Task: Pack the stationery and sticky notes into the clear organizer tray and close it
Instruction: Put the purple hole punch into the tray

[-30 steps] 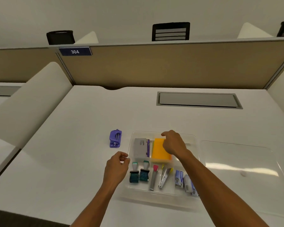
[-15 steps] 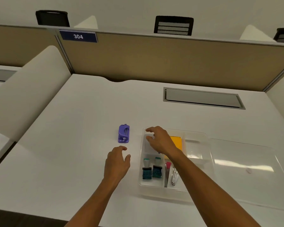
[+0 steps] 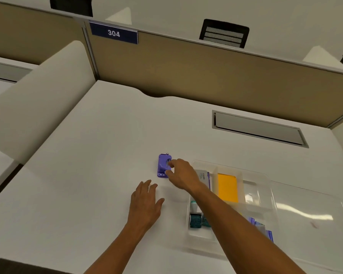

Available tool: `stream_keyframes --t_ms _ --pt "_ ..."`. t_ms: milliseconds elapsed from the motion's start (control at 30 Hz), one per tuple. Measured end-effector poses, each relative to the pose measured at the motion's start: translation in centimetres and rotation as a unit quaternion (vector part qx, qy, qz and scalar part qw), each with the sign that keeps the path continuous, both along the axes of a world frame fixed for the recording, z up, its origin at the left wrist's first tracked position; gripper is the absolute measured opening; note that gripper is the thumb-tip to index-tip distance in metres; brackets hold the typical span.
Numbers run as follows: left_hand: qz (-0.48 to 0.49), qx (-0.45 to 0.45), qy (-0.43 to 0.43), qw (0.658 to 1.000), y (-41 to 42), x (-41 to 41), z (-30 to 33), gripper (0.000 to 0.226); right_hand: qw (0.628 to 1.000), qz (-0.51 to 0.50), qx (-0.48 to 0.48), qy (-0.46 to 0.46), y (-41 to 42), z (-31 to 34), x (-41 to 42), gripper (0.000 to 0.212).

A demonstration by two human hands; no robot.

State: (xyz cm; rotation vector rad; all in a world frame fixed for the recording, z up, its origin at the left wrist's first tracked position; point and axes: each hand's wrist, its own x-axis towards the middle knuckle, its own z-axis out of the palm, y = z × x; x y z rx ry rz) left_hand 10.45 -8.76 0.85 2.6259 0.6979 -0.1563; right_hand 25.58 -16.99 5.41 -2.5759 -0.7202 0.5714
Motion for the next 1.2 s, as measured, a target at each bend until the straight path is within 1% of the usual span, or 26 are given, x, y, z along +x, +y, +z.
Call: stream_keyframes --t_ms 67,167,233,333,433,567,700,767,833,900,967,1067,1200 --pt "-0.008 0.011 0.014 1.0 0.4 0.0 -0.7 0.071 1.0 -0.013 -0.009 -0.01 0.7 -0.5 -0.2 0.043" --pt "-0.03 0.041 0.04 0.998 0.7 -0.1 -2.0 0.091 0.999 -0.032 -0.028 -0.03 1.6 -1.1 -0.4 0.04" --pt "-0.042 0.043 0.036 0.998 0.7 -0.3 -2.9 0.098 0.997 -0.038 -0.051 -0.04 2.0 -1.4 -0.5 0.042" --pt "-0.067 0.056 0.036 0.996 0.6 -0.7 -3.6 0.098 0.994 -0.044 -0.083 -0.055 2.5 -1.5 -0.5 0.048" --pt "-0.075 0.062 0.039 0.994 0.6 -0.9 -3.8 0.098 0.987 -0.06 -0.117 -0.094 3.1 -1.5 -0.6 0.052" --pt "-0.073 0.057 0.035 0.995 0.3 -0.7 -3.9 0.1 0.976 -0.057 -0.161 -0.134 4.2 -1.4 -0.6 0.045" --pt "-0.076 0.058 0.035 0.995 0.2 -0.7 -4.2 0.103 0.974 -0.039 -0.187 -0.125 5.0 -1.0 -0.4 0.039" --pt "-0.076 0.06 0.033 0.995 0.2 -0.7 -4.4 0.104 0.979 -0.043 -0.169 -0.11 4.9 -1.0 -0.5 0.039" --pt "-0.077 0.061 0.024 0.995 0.2 -0.7 -4.6 0.104 0.986 -0.052 -0.138 -0.075 4.5 -1.2 -0.4 0.039" --pt "-0.08 0.069 0.022 0.994 0.2 -0.7 -4.8 0.103 0.993 -0.073 -0.095 -0.02 4.1 -1.3 -0.3 0.039" --pt "-0.078 0.081 0.022 0.993 0.2 -0.8 -4.8 0.102 0.992 -0.116 -0.025 0.048 3.7 -1.2 -0.2 0.039" --pt "-0.074 0.102 0.027 0.992 0.0 -1.0 -4.6 0.101 0.969 -0.185 0.093 0.139 2.8 -0.5 -0.3 0.037" --pt "-0.068 0.115 0.022 0.991 -0.1 -1.2 -4.4 0.096 0.929 -0.223 0.217 0.2 0.0 0.9 -1.0 0.03"
